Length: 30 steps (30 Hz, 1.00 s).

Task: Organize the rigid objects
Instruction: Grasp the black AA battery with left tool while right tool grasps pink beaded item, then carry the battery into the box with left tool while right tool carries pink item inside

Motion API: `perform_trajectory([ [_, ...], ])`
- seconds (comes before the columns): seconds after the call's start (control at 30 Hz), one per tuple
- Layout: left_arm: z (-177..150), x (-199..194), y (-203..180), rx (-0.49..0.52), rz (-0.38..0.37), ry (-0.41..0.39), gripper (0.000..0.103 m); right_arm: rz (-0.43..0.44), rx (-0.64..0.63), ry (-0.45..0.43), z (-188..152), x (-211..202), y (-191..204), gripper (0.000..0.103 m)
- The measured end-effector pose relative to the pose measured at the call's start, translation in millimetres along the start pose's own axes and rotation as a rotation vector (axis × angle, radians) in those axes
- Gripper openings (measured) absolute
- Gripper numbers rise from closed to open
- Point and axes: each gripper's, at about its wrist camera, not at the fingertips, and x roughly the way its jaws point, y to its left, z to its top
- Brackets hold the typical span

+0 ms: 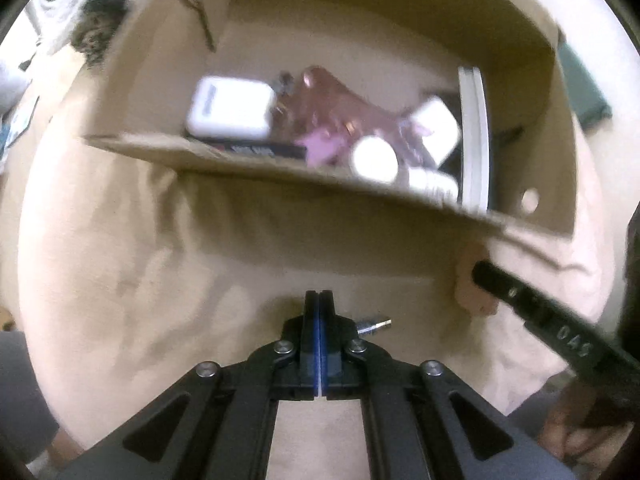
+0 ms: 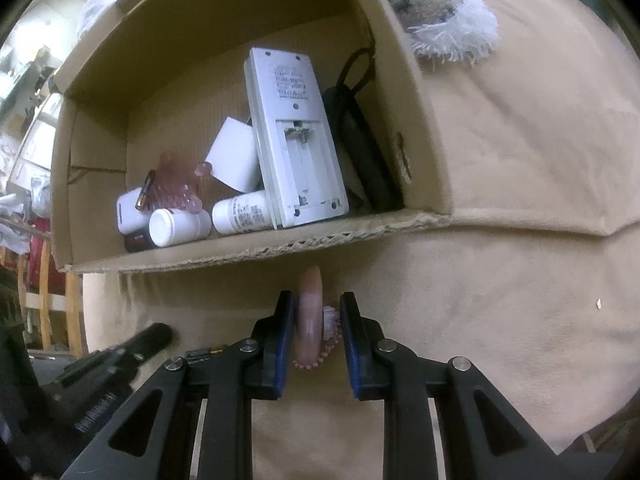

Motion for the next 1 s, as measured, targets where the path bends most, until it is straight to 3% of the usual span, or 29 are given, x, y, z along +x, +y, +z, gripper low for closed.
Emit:
perform_trajectory([
  [0.17,1,-11,32,-0.092,-0.040,-0.005,0.001,0.011,0.006,-0.003,1,-2,-2,0.024],
  [0.27,-4,-11,31,-0.071,-0.026,0.000,0.006,0.011,0.007,-0.002,3,-4,-4,0.024],
  [0.3,-5,-8,27,-0.056,-0.019,0.011,0.011,0.012,0.007,-0.001,5,-6,-5,0.024],
  [0.37,-4,4,9,-0.038,-0.012,0.043,0.053,0.012,0.008,0.004,5,-6,-5,0.024],
  [0.43,-11,7,0,-0.035,-0.004,0.032,0.063,0.009,0.007,0.007,5,-6,-6,0.024],
  [0.53,-19,20,-20,0.007,0.016,0.061,0.063,0.010,0.020,0.007,5,-7,-10,0.024],
  [0.67,-21,34,-38,0.070,0.098,0.068,0.063,0.006,0.023,0.003,6,-6,-10,0.024],
  [0.73,-22,36,-42,0.080,0.122,0.061,0.050,0.004,0.016,0.004,5,-5,-8,0.024],
  [0.77,-22,35,-45,0.085,0.131,0.060,0.039,0.003,0.012,0.005,5,-4,-6,0.024],
  [1.0,-14,26,-21,0.063,0.113,0.062,0.038,0.015,-0.013,-0.006,2,-10,3,0.024],
])
